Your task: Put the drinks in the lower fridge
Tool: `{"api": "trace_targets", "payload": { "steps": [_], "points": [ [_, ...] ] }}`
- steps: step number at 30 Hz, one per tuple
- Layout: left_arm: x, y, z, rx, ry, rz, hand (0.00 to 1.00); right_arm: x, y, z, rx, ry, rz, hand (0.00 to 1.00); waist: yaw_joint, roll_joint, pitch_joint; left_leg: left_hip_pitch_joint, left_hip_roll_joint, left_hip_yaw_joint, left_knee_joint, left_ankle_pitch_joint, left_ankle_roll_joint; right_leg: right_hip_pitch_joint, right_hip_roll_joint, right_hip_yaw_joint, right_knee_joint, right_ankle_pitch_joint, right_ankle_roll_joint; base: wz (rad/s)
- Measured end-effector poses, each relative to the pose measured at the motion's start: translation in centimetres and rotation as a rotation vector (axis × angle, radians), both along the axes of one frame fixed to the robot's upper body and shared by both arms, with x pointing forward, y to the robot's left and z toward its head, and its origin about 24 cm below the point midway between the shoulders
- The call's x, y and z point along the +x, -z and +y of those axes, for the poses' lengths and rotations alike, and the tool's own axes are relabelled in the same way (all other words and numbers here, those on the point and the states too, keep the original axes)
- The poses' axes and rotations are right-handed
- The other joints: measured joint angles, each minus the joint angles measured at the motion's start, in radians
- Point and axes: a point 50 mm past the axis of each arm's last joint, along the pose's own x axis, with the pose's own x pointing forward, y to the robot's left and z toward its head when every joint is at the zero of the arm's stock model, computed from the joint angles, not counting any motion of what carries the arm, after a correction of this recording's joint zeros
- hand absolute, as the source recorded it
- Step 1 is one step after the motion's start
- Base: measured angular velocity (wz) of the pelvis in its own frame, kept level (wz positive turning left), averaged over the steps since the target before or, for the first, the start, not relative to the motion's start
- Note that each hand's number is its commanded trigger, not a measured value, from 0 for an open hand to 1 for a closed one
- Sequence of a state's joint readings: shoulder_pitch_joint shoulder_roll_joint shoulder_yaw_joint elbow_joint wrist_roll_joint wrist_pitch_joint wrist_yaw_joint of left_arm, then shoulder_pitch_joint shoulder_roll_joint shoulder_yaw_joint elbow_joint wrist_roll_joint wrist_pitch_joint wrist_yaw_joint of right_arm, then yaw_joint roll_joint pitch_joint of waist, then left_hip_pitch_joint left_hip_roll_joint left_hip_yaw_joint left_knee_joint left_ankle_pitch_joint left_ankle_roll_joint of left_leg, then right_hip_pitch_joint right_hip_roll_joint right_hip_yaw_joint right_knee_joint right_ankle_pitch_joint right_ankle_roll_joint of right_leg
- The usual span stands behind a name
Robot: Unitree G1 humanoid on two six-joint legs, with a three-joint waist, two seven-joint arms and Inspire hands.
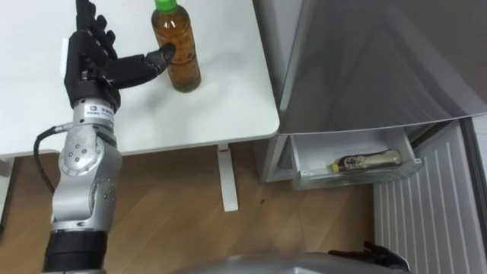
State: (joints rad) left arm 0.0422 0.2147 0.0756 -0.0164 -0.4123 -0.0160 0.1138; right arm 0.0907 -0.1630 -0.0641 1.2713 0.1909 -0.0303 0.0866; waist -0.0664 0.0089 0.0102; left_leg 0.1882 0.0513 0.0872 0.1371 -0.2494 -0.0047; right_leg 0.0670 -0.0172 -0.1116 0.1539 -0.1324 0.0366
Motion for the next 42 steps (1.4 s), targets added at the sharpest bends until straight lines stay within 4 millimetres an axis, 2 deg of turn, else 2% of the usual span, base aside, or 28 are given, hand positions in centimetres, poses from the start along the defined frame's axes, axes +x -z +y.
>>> {"api": "trace_targets", "payload": {
  "steps": [11, 18, 29, 34, 42],
  "points": [
    [0.3, 0.3, 0.1, -0.023, 0.012, 0.029, 0.00, -0.5, 0.0, -0.1, -0.005, 0.003, 0.007, 0.00, -0.012, 0.001, 0.0005, 0.008, 0.004, 0.022, 0.000, 0.000, 0.000, -0.008, 0.003, 0.014, 0.018, 0.000, -0.002, -0.04],
    [1.8, -1.2, -0.3, -0.012, 0.054, -0.004, 0.00, -0.3, -0.2, -0.2, -0.013, -0.007, -0.003, 0.00, -0.017, 0.005, 0.0054, 0.009, 0.004, 0.031, 0.000, 0.000, 0.000, -0.019, 0.003, 0.021, 0.034, 0.000, -0.004, -0.02],
    [2.2, -1.0, -0.6, -0.007, 0.125, 0.036, 0.00, 0.2, -0.4, -0.5, -0.040, -0.076, 0.013, 0.00, -0.038, 0.009, 0.0028, -0.001, 0.003, 0.039, 0.018, 0.000, 0.000, -0.037, 0.002, 0.030, 0.057, -0.002, -0.008, -0.02],
    [2.2, 0.1, -0.4, -0.016, 0.126, 0.087, 0.00, 0.2, -0.4, -0.5, -0.043, -0.076, 0.013, 0.00, -0.043, 0.010, -0.0015, -0.003, 0.003, 0.045, 0.024, 0.000, 0.000, -0.046, 0.002, 0.032, 0.068, -0.004, -0.011, -0.02],
    [2.2, 0.5, -0.3, -0.016, 0.126, 0.108, 0.00, -0.3, -0.4, -0.6, -0.045, -0.072, 0.022, 0.00, -0.047, 0.013, -0.0046, -0.003, 0.004, 0.047, 0.026, 0.000, 0.000, -0.044, 0.002, 0.032, 0.069, -0.003, -0.011, 0.00]
  ]
}}
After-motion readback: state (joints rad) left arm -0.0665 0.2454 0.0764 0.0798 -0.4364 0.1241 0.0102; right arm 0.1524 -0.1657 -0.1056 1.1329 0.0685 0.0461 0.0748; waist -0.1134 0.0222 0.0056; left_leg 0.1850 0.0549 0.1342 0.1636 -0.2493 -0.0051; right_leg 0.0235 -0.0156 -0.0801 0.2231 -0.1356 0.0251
